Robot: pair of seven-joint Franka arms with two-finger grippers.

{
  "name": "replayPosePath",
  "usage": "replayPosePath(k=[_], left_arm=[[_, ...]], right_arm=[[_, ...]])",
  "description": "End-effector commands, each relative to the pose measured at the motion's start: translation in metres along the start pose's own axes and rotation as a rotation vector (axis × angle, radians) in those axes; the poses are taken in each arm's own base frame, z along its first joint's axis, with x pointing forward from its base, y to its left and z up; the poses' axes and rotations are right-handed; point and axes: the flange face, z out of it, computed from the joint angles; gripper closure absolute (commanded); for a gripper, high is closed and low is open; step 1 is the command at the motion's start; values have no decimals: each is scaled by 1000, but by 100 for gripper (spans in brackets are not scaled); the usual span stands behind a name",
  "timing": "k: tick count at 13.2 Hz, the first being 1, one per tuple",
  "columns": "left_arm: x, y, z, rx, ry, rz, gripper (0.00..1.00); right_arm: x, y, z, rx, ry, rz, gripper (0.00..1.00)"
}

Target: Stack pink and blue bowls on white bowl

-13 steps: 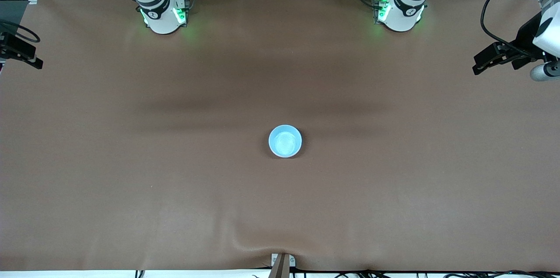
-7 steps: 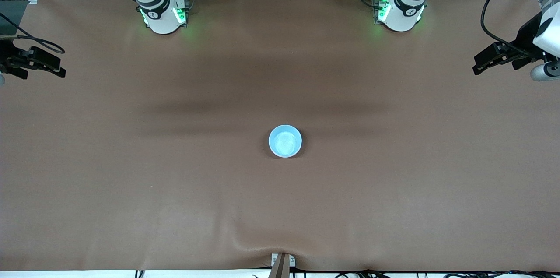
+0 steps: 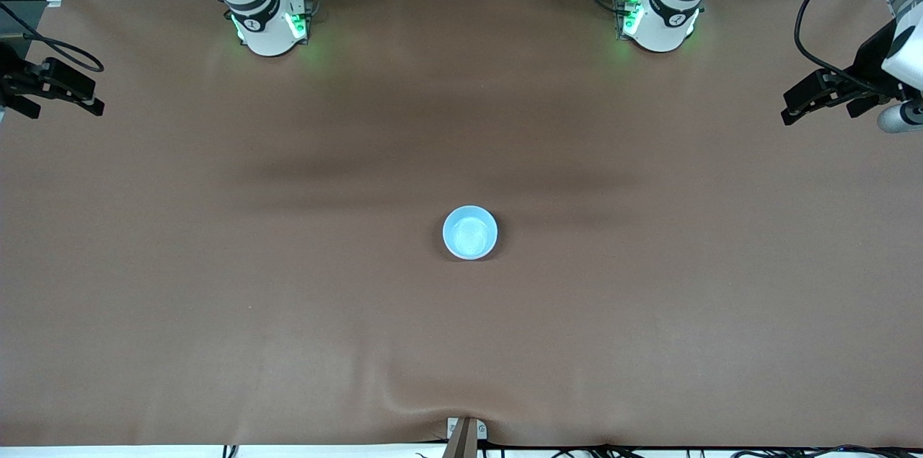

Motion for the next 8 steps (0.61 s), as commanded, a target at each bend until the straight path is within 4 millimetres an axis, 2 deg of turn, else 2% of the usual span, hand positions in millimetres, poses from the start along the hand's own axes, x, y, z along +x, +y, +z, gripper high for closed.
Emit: replayPosePath(k=[1, 8], left_arm=[[-4, -1, -13, -7, 27, 1, 0], [-5, 1, -15, 7, 29, 19, 0]], right_arm=[[-2, 6, -12, -19, 24, 25, 0], [-1, 4, -11, -19, 21, 22, 0]])
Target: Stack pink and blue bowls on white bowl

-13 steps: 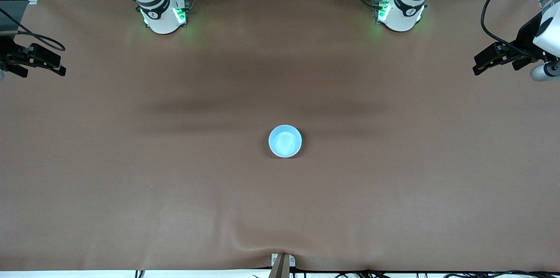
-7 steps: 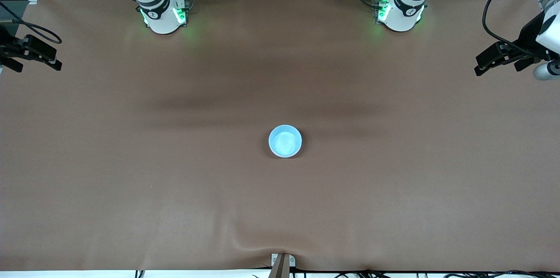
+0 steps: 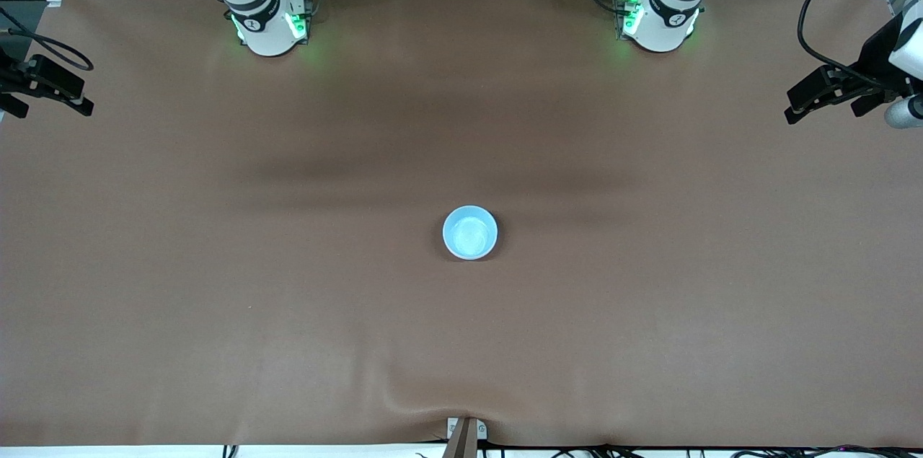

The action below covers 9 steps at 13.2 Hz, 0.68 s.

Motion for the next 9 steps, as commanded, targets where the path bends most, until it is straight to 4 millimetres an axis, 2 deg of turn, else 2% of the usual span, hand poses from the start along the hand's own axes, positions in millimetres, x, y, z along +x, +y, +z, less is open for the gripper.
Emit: replayPosePath(k=[1, 9], left_arm=[[-4, -1, -8, 10, 13, 12, 0], [-3, -6, -8, 13, 15, 9, 0]], right_arm=[[-1, 0, -4, -18, 6, 15, 0], [0, -2, -4, -18, 6, 12, 0]])
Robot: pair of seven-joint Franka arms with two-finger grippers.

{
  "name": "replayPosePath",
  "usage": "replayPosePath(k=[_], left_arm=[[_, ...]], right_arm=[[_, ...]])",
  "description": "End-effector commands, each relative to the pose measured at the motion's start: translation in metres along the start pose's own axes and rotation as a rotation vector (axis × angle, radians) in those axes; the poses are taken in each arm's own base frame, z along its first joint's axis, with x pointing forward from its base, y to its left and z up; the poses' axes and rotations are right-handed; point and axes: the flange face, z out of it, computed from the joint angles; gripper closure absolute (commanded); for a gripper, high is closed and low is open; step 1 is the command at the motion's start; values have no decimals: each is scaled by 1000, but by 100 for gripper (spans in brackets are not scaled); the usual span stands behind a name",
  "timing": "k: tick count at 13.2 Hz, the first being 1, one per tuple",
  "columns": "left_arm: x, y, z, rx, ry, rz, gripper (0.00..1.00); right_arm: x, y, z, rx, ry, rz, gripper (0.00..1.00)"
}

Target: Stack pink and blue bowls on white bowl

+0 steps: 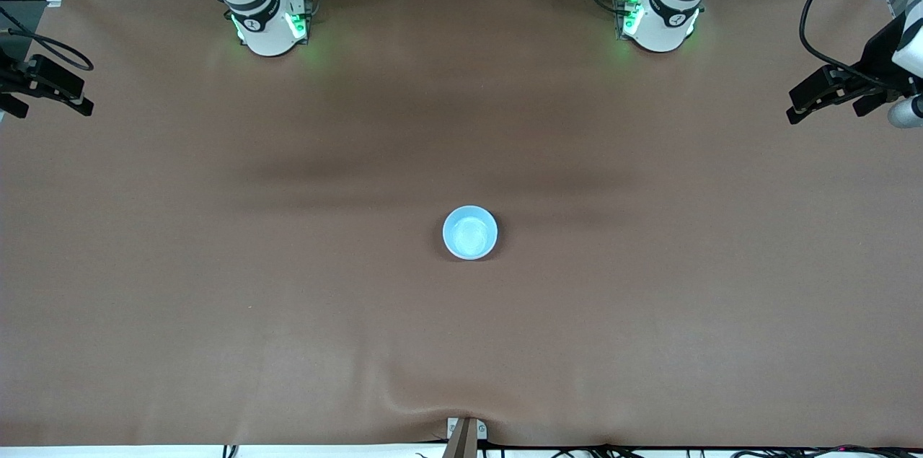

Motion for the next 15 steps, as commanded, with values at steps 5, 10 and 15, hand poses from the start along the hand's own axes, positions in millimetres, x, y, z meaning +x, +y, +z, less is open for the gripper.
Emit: replayPosePath(k=[5, 10, 15], left_arm=[[-4, -2, -8, 13, 14, 14, 0], [-5, -2, -9, 12, 13, 17, 0], [-5, -3, -8, 14, 11, 15, 0]], right_arm=[[2, -5, 0, -16, -2, 8, 0], [7, -12, 7, -9, -12, -5, 0], [8, -12, 7, -11, -11, -6, 0]])
